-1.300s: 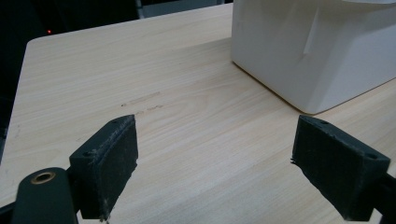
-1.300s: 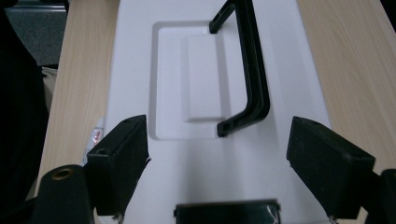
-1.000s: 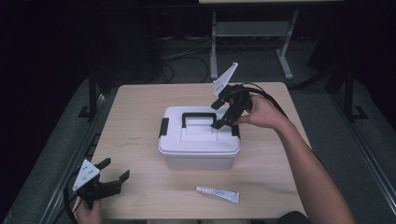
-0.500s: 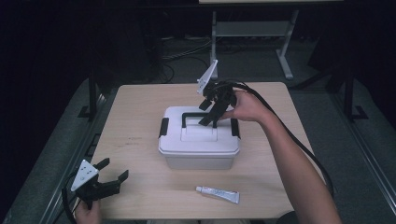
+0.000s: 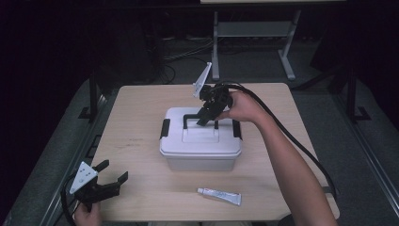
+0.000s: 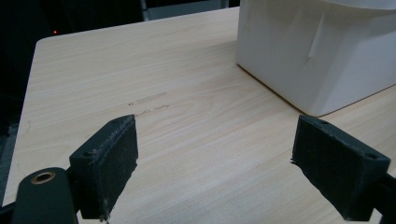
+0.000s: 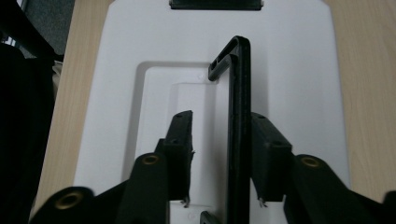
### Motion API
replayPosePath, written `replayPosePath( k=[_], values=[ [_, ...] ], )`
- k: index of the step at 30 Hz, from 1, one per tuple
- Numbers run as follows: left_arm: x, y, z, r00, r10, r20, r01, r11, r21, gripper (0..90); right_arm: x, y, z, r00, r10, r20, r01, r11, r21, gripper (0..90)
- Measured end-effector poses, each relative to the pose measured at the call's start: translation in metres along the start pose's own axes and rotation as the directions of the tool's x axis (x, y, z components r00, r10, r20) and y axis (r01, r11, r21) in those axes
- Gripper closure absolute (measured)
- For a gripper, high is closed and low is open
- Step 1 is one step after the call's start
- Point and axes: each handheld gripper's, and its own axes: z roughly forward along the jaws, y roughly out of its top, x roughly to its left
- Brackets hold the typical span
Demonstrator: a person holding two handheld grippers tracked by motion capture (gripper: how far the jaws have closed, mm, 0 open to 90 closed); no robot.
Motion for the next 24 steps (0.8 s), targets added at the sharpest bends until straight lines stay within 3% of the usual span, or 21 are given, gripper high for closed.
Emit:
replayPosePath(
  k=[14,24],
  values=[
    [0.001,0.0,-0.001,1.0,-0.001,-0.004,0.001,1.0,0.001,13.4,0.004,0.011,0.0,1.0,0.003,0.007,-0.003,0.998,0.06,81.9],
    [0.001,0.0,-0.001,1.0,-0.002,-0.007,0.002,1.0,0.001,13.4,0.004,0.012,0.0,0.9998,0.012,0.016,-0.013,0.998,0.061,83.5]
  ],
)
